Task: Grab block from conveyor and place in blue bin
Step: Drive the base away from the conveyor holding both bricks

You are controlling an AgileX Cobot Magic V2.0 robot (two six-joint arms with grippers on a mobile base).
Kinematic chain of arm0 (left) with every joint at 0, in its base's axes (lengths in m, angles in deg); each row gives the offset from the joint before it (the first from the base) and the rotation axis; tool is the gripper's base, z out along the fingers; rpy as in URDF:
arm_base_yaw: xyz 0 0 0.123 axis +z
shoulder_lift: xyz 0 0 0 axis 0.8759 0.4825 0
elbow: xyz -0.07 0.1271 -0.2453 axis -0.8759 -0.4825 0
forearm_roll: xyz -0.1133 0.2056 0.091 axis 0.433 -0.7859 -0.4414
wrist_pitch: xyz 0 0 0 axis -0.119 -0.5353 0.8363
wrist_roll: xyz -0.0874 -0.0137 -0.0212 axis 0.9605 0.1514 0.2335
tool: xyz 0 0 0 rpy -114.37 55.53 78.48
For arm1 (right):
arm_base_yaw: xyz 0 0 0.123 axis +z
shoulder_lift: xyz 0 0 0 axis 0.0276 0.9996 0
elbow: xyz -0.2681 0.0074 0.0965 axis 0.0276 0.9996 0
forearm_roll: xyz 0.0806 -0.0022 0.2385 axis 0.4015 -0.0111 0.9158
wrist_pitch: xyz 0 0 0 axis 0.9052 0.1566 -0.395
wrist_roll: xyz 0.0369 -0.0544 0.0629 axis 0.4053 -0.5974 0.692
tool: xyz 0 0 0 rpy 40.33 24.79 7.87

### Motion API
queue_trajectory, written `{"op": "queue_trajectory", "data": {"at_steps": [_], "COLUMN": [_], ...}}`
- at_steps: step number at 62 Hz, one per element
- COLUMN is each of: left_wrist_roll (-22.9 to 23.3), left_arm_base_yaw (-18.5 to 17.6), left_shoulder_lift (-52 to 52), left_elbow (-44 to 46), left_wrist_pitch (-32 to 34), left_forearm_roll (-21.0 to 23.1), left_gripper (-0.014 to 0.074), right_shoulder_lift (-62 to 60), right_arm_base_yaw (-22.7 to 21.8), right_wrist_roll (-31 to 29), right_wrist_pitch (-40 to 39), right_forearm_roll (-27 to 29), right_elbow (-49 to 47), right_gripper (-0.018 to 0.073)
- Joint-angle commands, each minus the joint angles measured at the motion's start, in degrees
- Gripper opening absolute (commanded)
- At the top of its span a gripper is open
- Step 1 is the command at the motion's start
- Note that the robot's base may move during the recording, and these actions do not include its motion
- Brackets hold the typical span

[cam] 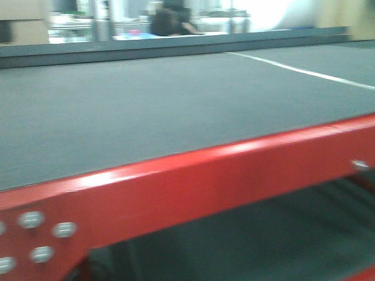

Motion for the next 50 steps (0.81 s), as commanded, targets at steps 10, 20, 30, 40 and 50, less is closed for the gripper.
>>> {"op": "queue_trajectory", "data": {"at_steps": [10, 20, 30, 40, 50], "left_wrist_roll": [0.05, 0.05, 0.05, 0.05, 0.05], "left_arm_base_yaw": [-0.46, -0.46, -0.46, -0.46, -0.46], "left_shoulder_lift": [-0.29, -0.29, -0.29, -0.29, -0.29], "left_elbow": [0.02, 0.02, 0.02, 0.02, 0.02], "left_wrist_pitch": [1.14, 1.14, 1.14, 1.14, 1.14], "left_forearm_roll": [-0.05, -0.05, -0.05, -0.05, -0.05], "left_gripper": [-0.0111, -0.0111, -0.0111, -0.0111, -0.0111], "right_shoulder_lift": [-0.28, -0.28, -0.28, -0.28, -0.28], "right_arm_base_yaw": [-0.04, -0.04, -0.04, -0.04, -0.04], "right_wrist_roll": [-0.18, -0.18, -0.18, -0.18, -0.18], "right_wrist_pitch": [-0.75, -0.75, -0.75, -0.75, -0.75], "right_forearm_roll": [-0.10, -0.10, -0.10, -0.10, -0.10], "right_elbow": [-0.42, -0.42, -0.42, -0.42, -0.42], "right_gripper": [-0.0162, -0.0162, -0.0162, -0.0162, -0.0162]}}
